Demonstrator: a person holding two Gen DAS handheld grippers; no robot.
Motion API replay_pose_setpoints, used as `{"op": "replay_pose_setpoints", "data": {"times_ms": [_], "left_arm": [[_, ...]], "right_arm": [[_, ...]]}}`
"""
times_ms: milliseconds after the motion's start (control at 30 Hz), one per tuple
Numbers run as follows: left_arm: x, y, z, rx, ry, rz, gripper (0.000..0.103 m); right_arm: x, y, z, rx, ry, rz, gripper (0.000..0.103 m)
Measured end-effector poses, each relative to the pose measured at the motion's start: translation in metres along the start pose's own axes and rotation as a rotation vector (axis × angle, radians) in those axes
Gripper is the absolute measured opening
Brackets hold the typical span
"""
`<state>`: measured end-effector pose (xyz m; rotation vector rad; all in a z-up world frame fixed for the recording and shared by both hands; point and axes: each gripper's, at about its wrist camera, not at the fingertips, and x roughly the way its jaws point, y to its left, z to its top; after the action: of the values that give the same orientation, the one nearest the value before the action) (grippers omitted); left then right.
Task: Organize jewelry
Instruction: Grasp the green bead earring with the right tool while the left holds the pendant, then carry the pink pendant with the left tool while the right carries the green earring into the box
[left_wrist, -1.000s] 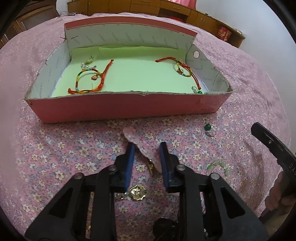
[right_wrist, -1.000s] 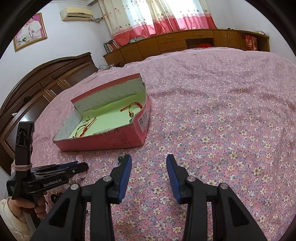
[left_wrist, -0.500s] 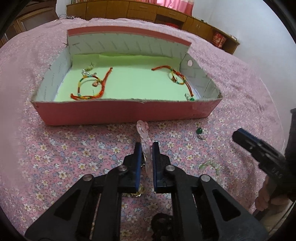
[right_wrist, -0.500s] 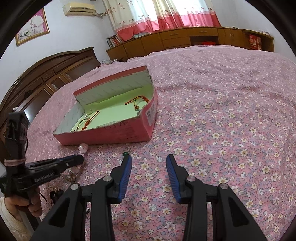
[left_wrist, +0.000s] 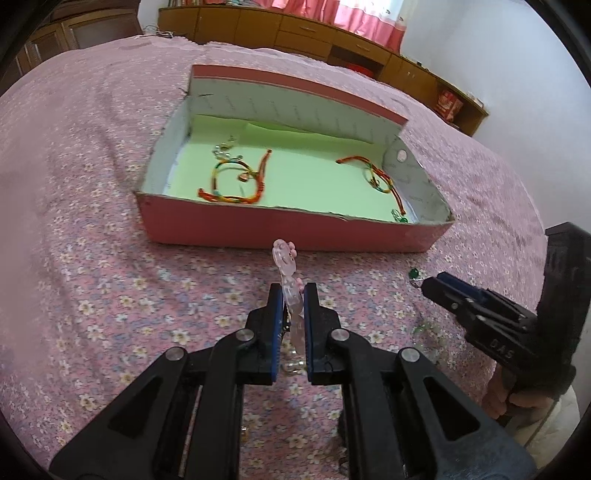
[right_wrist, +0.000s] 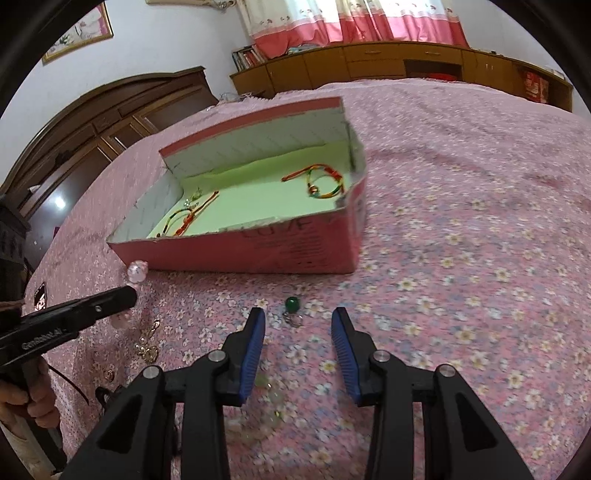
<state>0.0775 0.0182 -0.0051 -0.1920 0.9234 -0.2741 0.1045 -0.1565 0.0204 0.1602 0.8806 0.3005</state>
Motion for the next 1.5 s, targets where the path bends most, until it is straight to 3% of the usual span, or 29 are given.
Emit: {"op": "replay_pose_setpoints", "data": {"times_ms": [333,467,1033,1500], "left_arm": [[-0.006,0.008,0.0,-0.013,-0.021,0.0,0.002],[-0.009,0.007,0.0,-0.013,-0.028,-0.003,0.002],[-0.037,0.0,0.0,0.004,-0.094,0.004,0.002],[-0.056,-0.005,0.02,0.039,-0.167,0.011,0.002]], "right_arm": [[0.022,0.002,0.001,0.009,0.033,-0.014,0.015],[0.019,0.002,0.0,0.014,0.029,-0.005,0.011],[-0.034,0.011,-0.004,0.015,-0.063,0.032,0.011],[-0.077,0.039,0.019,-0.064,-0.186,0.052,0.011]]}}
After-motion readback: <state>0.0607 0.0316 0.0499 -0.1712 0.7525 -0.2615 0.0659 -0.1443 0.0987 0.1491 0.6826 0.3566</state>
